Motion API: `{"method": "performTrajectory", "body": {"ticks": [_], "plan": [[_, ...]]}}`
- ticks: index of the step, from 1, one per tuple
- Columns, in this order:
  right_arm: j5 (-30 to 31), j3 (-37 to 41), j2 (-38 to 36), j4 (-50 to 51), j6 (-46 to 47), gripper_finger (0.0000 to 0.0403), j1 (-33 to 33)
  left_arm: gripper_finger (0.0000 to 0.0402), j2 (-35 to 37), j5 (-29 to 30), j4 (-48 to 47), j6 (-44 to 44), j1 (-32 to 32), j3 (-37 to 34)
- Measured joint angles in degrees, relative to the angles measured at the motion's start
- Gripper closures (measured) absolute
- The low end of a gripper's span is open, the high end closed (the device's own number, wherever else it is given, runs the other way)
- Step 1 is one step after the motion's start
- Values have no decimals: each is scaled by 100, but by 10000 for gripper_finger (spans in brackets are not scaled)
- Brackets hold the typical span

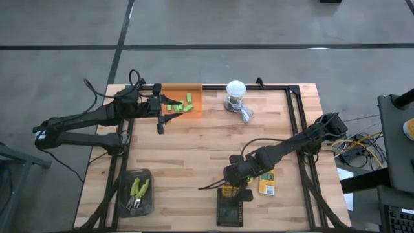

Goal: Pick & Place School Supplies
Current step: Put the crayon box into the right black bin

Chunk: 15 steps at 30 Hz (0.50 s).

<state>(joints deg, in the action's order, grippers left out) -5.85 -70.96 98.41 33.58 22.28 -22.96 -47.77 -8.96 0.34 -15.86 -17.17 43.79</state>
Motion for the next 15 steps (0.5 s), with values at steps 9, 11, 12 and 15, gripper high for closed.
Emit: {"method": "performTrajectory", "body": {"ticks": [9, 11, 12, 15], "plan": [[-15, 0, 0, -41, 20, 394, 0, 213, 0, 0, 0, 0, 0, 0], [-15, 0, 0, -103, 22, 394, 0, 213, 0, 1, -1, 0, 0, 0], [-15, 0, 0, -147, 20, 394, 0, 213, 0, 0, -2, 0, -1, 0], [-13, 0, 0, -197, 21, 394, 0, 213, 0, 1, -2, 0, 0, 0]]}}
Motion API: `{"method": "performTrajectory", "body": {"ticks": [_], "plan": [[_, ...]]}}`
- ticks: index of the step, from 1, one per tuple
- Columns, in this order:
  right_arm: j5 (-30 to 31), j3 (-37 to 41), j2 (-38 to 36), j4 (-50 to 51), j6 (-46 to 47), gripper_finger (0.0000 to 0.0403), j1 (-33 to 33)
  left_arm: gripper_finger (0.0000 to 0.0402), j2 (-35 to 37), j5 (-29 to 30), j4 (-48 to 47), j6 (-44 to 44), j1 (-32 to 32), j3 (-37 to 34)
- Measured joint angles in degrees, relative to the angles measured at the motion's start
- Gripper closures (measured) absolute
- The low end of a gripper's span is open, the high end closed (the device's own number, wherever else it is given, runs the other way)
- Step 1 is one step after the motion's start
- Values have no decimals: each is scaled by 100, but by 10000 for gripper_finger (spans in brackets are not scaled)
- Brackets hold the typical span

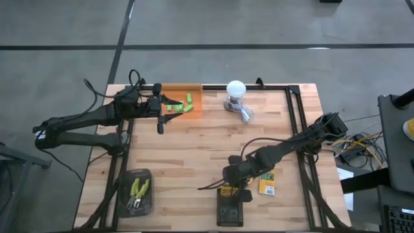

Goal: Pick & Place School Supplies
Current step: Put the crayon box into the right black bin

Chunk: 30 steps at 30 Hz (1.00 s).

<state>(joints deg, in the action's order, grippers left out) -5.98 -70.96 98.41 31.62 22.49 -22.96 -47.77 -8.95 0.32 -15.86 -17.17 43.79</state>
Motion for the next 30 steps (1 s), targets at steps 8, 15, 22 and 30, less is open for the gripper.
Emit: {"method": "performTrajectory", "body": {"ticks": [8, 15, 22, 30], "plan": [[2, 0, 0, -61, 0, 387, 0, 213, 0, -1, 1, 0, 0, 0], [15, 0, 0, -61, -1, 345, 0, 213, 0, -2, 2, 0, 0, 0], [39, 0, 0, -61, 1, 295, 0, 213, 0, -2, 1, 0, 0, 0], [60, 0, 0, -72, -1, 257, -2, 213, 0, -1, 1, 0, 0, 0]]}}
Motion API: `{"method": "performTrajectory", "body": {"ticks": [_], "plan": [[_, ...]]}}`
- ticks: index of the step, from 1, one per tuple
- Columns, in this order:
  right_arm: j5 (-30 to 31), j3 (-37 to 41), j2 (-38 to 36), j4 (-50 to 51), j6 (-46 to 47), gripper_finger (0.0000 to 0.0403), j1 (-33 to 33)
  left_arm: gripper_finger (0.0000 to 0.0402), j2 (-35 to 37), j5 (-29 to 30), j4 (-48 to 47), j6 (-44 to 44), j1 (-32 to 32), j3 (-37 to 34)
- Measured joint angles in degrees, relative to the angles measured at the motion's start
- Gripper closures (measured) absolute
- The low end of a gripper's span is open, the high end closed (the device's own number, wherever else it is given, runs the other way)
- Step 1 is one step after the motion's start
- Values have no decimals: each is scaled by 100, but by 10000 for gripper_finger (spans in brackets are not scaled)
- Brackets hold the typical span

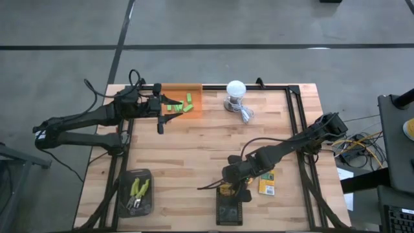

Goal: Pick & Place School Supplies
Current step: Put the crayon box into the right black bin

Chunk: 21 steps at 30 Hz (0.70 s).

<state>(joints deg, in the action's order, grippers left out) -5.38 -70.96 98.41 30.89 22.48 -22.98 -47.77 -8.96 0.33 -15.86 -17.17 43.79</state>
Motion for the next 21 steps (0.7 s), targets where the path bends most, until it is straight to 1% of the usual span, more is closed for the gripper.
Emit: {"method": "performTrajectory", "body": {"ticks": [11, 15, 21], "plan": [[33, 0, 0, 2, 64, 233, 0, 213, 0, 0, 1, 0, 0, 0], [154, 0, 0, 2, 351, 214, 2, 213, 0, 0, 0, 0, 0, 0], [264, 0, 0, 9, 365, 182, 2, 213, 0, 1, -1, 0, 0, 0]]}}
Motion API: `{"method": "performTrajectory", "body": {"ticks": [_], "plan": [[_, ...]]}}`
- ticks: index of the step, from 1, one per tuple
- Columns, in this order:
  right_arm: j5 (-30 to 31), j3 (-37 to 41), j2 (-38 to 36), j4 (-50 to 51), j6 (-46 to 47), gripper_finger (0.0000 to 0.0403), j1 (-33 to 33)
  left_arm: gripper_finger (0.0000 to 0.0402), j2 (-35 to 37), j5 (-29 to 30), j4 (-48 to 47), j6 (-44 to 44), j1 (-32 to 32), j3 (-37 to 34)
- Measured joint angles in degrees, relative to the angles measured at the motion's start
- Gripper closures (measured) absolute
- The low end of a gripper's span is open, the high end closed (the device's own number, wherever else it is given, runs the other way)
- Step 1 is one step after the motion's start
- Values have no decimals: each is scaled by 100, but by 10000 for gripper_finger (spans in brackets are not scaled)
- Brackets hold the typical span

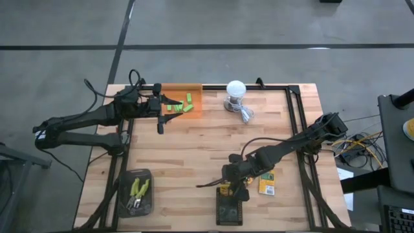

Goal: Pick & Place School Supplies
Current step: Put the crayon box into the right black bin

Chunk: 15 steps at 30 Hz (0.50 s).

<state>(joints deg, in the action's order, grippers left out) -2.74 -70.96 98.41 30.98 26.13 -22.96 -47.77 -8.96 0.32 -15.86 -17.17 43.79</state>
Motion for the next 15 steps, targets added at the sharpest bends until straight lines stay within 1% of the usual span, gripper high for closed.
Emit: {"method": "performTrajectory", "body": {"ticks": [4, 7, 15], "plan": [[-54, 0, -3, -2, 24, 164, 0, 213, 0, -1, 0, 0, -1, 0], [-120, 0, -13, -2, 36, 159, -2, 213, 0, 1, 2, 0, 0, 0], [-131, -172, -17, 9, 262, 169, 0, 213, 0, 0, 1, 0, -1, 0]]}}
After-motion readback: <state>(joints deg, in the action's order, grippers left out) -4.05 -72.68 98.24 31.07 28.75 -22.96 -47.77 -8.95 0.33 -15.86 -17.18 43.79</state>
